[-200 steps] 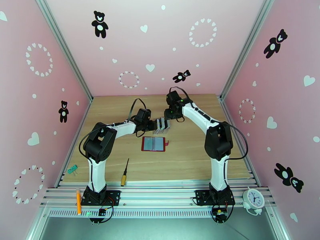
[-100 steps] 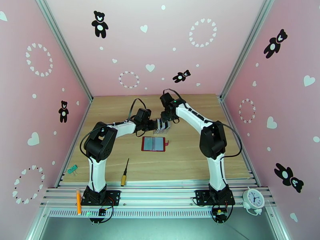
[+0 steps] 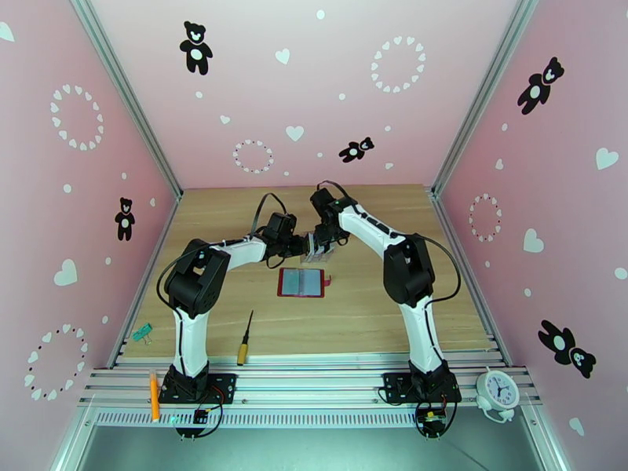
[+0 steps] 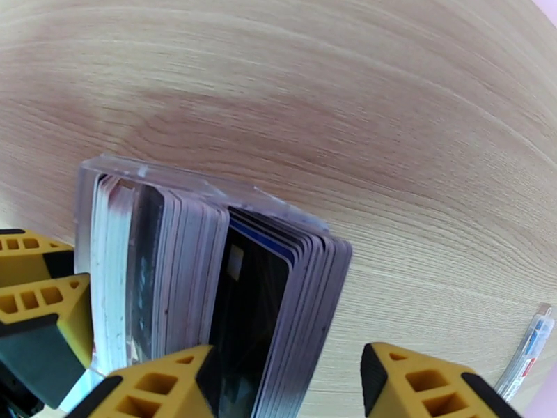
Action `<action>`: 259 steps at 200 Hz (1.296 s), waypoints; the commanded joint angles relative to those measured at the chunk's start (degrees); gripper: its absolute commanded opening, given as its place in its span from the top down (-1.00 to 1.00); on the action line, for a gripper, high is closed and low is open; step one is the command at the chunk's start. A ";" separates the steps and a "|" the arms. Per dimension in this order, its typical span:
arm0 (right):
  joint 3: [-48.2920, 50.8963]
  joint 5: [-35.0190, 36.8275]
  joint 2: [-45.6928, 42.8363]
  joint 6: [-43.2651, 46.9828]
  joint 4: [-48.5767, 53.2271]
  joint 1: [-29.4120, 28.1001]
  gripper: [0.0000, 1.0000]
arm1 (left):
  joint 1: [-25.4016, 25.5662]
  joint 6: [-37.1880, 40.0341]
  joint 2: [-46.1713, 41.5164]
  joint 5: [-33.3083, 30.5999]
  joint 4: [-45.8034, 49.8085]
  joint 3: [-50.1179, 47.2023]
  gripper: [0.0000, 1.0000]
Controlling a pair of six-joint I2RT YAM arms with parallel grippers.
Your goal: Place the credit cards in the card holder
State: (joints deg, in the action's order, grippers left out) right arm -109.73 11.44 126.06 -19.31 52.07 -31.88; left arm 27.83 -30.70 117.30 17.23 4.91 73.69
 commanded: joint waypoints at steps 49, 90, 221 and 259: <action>-1.22 3.26 1.63 0.18 1.53 -0.25 -0.15 | 0.14 -0.24 2.85 0.72 2.30 0.37 0.40; -0.81 4.91 0.09 0.84 2.27 -0.21 -0.14 | 0.17 -0.41 2.76 0.72 2.39 0.43 0.41; -0.82 4.03 -3.13 0.72 2.07 -0.23 -0.06 | 0.12 -0.59 3.20 1.21 2.39 0.64 0.40; -0.83 3.65 -3.49 0.73 2.07 -0.20 -0.01 | 0.12 -0.59 3.18 1.18 2.48 0.60 0.40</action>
State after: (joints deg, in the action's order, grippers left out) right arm -109.73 14.90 125.82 -18.48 52.31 -32.18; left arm 27.83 -31.14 117.99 17.85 4.84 74.48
